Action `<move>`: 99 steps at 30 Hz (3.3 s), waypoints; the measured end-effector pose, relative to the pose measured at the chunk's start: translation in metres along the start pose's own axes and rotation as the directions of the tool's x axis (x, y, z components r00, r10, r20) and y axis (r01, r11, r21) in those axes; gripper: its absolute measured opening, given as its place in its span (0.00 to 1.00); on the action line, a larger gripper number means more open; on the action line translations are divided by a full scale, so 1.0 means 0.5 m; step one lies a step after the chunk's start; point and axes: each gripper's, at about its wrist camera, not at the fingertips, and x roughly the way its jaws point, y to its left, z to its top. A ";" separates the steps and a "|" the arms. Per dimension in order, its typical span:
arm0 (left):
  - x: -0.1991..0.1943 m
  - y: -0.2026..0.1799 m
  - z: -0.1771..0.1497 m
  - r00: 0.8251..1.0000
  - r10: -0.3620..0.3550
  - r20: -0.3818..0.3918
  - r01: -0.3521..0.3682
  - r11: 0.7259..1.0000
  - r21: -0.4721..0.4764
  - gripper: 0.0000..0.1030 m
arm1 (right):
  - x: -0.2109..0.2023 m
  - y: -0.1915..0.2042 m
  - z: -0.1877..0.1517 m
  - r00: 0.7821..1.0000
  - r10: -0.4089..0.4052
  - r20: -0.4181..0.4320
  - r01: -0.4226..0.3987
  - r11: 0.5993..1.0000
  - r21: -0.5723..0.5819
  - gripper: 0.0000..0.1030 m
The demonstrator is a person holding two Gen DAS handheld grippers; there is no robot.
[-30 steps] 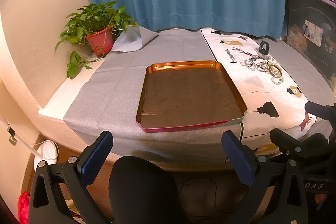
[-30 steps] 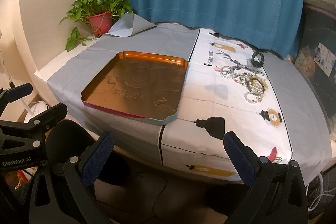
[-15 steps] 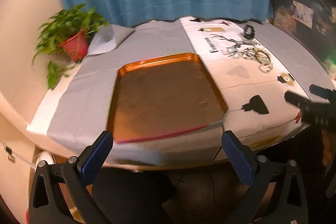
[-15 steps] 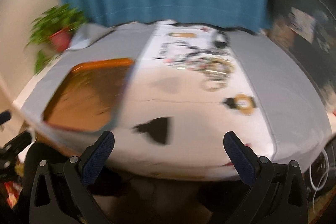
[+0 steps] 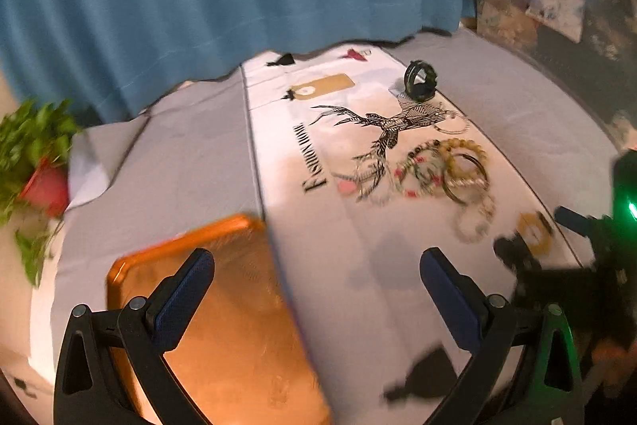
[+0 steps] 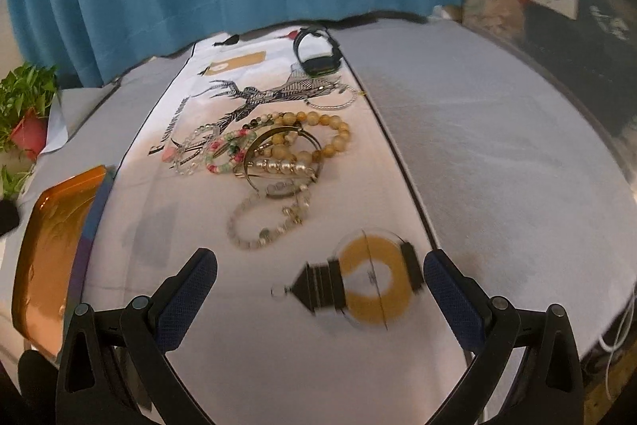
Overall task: Organize jewelry
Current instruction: 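Grasp the clear bead bracelet with the left gripper while the right gripper grasps the white pearl bracelet, then carry the clear bracelet over the orange tray while the right gripper carries the pearl bracelet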
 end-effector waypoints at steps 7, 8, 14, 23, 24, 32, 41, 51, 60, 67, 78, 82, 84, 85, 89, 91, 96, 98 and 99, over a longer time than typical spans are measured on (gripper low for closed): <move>0.156 -0.001 0.077 0.994 -0.069 -0.089 0.069 0.998 -0.001 0.99 | 0.066 -0.005 0.022 0.998 -0.061 -0.032 0.060 0.998 -0.014 1.00; 0.174 -0.001 0.086 0.992 -0.077 -0.099 0.078 0.997 0.002 0.99 | 0.074 -0.005 0.022 0.996 -0.075 -0.042 0.074 0.997 -0.026 1.00; 0.273 -0.005 0.124 0.983 -0.093 -0.160 0.103 0.993 0.054 0.86 | 0.086 -0.010 0.024 0.997 -0.074 -0.022 0.073 0.996 -0.056 1.00; 0.320 -0.014 0.118 0.936 -0.274 -0.221 0.287 0.958 0.026 0.05 | 0.064 0.029 0.018 1.000 -0.015 0.024 0.019 0.988 -0.155 0.11; 0.316 -0.014 0.110 0.925 -0.301 -0.230 0.312 0.950 0.012 0.05 | 0.063 0.033 0.018 1.000 -0.012 0.018 0.015 0.988 -0.154 0.11; 0.186 -0.021 0.033 0.903 -0.390 -0.182 0.391 0.920 -0.033 0.05 | -0.018 0.005 0.004 1.000 0.007 0.015 -0.005 0.996 -0.089 0.10; -0.027 -0.005 -0.001 0.914 -0.403 -0.044 0.402 0.915 -0.045 0.05 | -0.154 0.012 0.001 0.995 0.025 0.099 -0.017 0.997 -0.080 0.10; -0.182 0.030 -0.075 0.951 -0.303 0.056 0.307 0.948 -0.088 0.05 | -0.288 0.062 -0.042 0.984 0.111 0.142 -0.097 0.990 -0.103 0.10; -0.306 0.046 -0.175 0.967 -0.227 0.114 0.237 0.968 -0.084 0.05 | -0.378 0.156 -0.136 0.971 0.212 0.111 -0.184 0.958 -0.222 0.10; -0.365 0.056 -0.241 0.969 -0.202 0.142 0.216 0.972 -0.090 0.05 | -0.427 0.205 -0.189 0.966 0.241 0.096 -0.204 0.935 -0.290 0.10; -0.403 0.091 -0.309 0.969 -0.189 0.159 0.208 0.971 -0.119 0.05 | -0.476 0.264 -0.236 0.959 0.270 0.085 -0.222 0.904 -0.364 0.10; -0.402 0.101 -0.322 0.970 -0.187 0.153 0.207 0.969 -0.131 0.05 | -0.480 0.282 -0.244 0.958 0.277 0.074 -0.229 0.895 -0.384 0.10; -0.399 0.108 -0.327 0.971 -0.189 0.150 0.210 0.968 -0.139 0.05 | -0.479 0.291 -0.246 0.958 0.278 0.069 -0.231 0.891 -0.391 0.10; -0.397 0.112 -0.331 0.971 -0.189 0.148 0.211 0.967 -0.144 0.05 | -0.478 0.296 -0.247 0.958 0.279 0.065 -0.232 0.889 -0.394 0.10; -0.388 0.129 -0.340 0.972 -0.189 0.141 0.211 0.964 -0.163 0.05 | -0.469 0.307 -0.248 0.959 0.278 0.050 -0.235 0.884 -0.403 0.10; -0.383 0.139 -0.346 0.973 -0.184 0.139 0.207 0.963 -0.174 0.05 | -0.461 0.312 -0.249 0.961 0.275 0.040 -0.237 0.883 -0.405 0.10; -0.364 0.173 -0.357 0.977 -0.172 0.124 0.195 0.959 -0.206 0.05 | -0.442 0.321 -0.245 0.962 0.274 0.020 -0.242 0.882 -0.404 0.10; -0.357 0.185 -0.361 0.979 -0.166 0.118 0.189 0.958 -0.215 0.05 | -0.432 0.328 -0.244 0.961 0.275 0.010 -0.248 0.882 -0.401 0.11; -0.352 0.192 -0.362 0.980 -0.161 0.115 0.184 0.958 -0.221 0.05 | -0.427 0.329 -0.243 0.961 0.276 0.006 -0.251 0.881 -0.400 0.10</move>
